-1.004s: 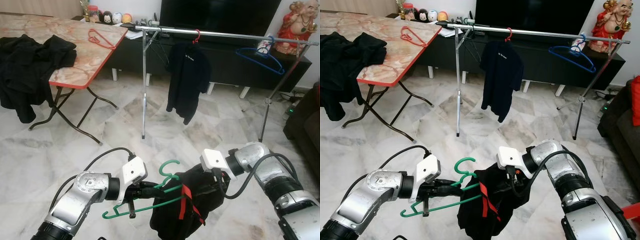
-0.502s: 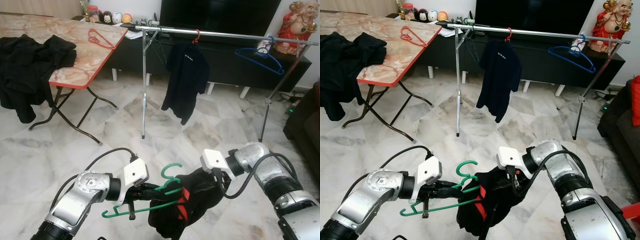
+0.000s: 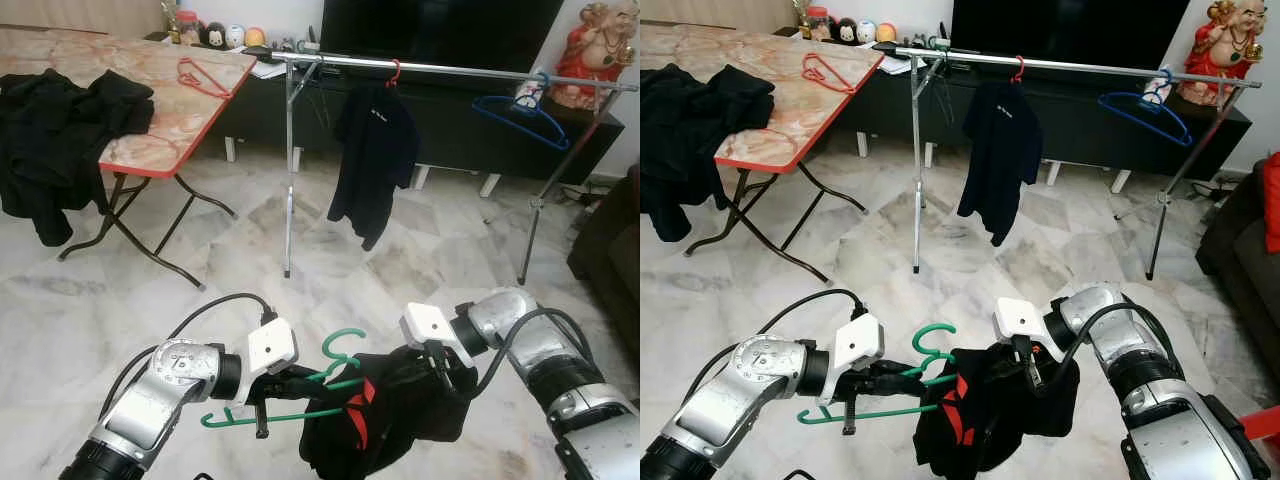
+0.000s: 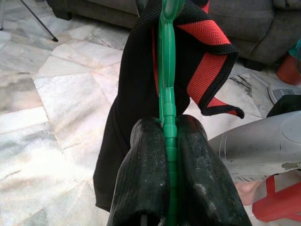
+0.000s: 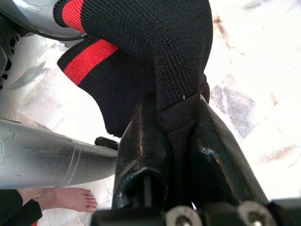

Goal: Hang hanger

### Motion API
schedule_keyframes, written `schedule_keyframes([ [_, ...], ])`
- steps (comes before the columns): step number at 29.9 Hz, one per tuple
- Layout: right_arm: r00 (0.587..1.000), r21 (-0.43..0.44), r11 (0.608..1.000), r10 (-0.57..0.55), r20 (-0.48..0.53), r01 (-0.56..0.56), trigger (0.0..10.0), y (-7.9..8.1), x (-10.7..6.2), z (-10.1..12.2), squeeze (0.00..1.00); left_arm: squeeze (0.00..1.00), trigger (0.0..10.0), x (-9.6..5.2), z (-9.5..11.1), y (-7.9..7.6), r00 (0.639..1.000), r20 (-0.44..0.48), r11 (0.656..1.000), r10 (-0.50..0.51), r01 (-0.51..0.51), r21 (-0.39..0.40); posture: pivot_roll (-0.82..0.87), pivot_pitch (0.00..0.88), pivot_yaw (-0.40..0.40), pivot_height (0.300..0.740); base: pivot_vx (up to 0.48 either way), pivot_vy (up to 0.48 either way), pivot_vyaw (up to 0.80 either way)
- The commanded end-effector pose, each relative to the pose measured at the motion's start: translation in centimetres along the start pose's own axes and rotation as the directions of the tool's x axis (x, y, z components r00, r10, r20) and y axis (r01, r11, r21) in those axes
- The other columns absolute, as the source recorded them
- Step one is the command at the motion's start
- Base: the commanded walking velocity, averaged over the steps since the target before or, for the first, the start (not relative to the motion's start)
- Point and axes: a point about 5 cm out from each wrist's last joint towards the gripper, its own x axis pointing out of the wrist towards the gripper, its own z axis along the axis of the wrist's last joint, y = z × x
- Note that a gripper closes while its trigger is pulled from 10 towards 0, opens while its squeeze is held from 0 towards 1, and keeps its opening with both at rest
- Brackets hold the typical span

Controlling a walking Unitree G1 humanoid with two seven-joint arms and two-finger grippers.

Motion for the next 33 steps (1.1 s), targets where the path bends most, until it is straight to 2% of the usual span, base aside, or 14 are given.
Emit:
schedule_keyframes([
  [1, 0.999, -0.009, 1.0, 0.01, 0.033, -0.01, 0.0, 0.0, 0.2, 0.4, 0.0, 0.0, 10.0, 0.7, 1.8, 0.0, 0.998, 0.05, 0.995, -0.043, 0.039, 0.088, 0.03, 0.0, -0.13, 0.74, 0.0, 0.0, 0.0],
  [4, 0.999, -0.009, 1.0, 0.013, 0.033, -0.013, 0.0, 0.0, 0.3, 0.4, 0.0, 0.0, 10.0, 0.6, 1.7, 0.0, 0.998, 0.041, 0.995, -0.05, 0.046, 0.086, 0.03, 0.0, -0.131, 0.74, 0.0, 0.0, 0.0],
  [5, 0.999, -0.009, 1.0, 0.014, 0.033, -0.014, 0.0, 0.0, 0.3, 0.4, 0.0, 0.04, 10.0, 0.6, 1.6, 0.0, 0.998, 0.038, 0.995, -0.054, 0.051, 0.085, 0.03, 0.0, -0.131, 0.74, 0.0, 0.0, 0.0],
  [7, 0.999, -0.009, 1.0, 0.015, 0.034, -0.014, 0.0, 0.1, 0.3, 0.3, 0.0, 0.75, 10.0, 0.6, 1.5, 0.0, 0.998, 0.032, 0.995, -0.058, 0.056, 0.078, 0.03, 0.0, -0.131, 0.74, 0.0, 0.0, 0.0],
  [8, 0.999, -0.009, 1.0, 0.015, 0.034, -0.014, 0.0, 0.1, 0.3, 0.3, 0.0, 0.75, 10.0, 0.5, 1.5, 0.0, 0.998, 0.031, 0.996, -0.058, 0.056, 0.075, 0.03, 0.0, -0.131, 0.74, 0.0, 0.0, 0.0],
  [9, 0.999, -0.008, 1.0, 0.014, 0.034, -0.014, 0.0, 0.1, 0.3, 0.3, 0.0, 1.0, 10.0, 0.5, 1.5, 0.0, 0.998, 0.028, 0.996, -0.061, 0.059, 0.072, 0.03, 0.0, -0.13, 0.74, 0.0, 0.0, 0.0],
  [22, 1.0, 0.006, 1.0, 0.003, 0.014, -0.003, 0.0, 0.2, 0.2, -0.1, 0.0, 1.0, 10.0, -0.4, 1.4, 0.2, 0.997, 0.003, 0.994, -0.081, 0.08, 0.068, 0.03, 0.0, -0.132, 0.74, 0.0, 0.0, 0.0],
  [28, 0.999, 0.069, 0.997, -0.034, -0.014, 0.035, 0.0, 0.8, -0.3, -1.7, 0.0, 1.0, 10.0, -3.1, 1.3, 2.3, 0.997, -0.011, 0.994, 0.074, -0.073, 0.081, 0.03, 0.0, -0.132, 0.74, 0.0, 0.0, 0.0],
  [33, 0.998, 0.113, 0.992, -0.059, -0.026, 0.061, 0.0, 1.3, -0.5, -2.8, 0.0, 1.0, 10.0, -5.3, 1.3, 3.6, 0.977, 0.004, 0.974, 0.213, -0.213, 0.072, 0.04, 0.0, -0.134, 0.74, 0.0, 0.0, 0.0],
])
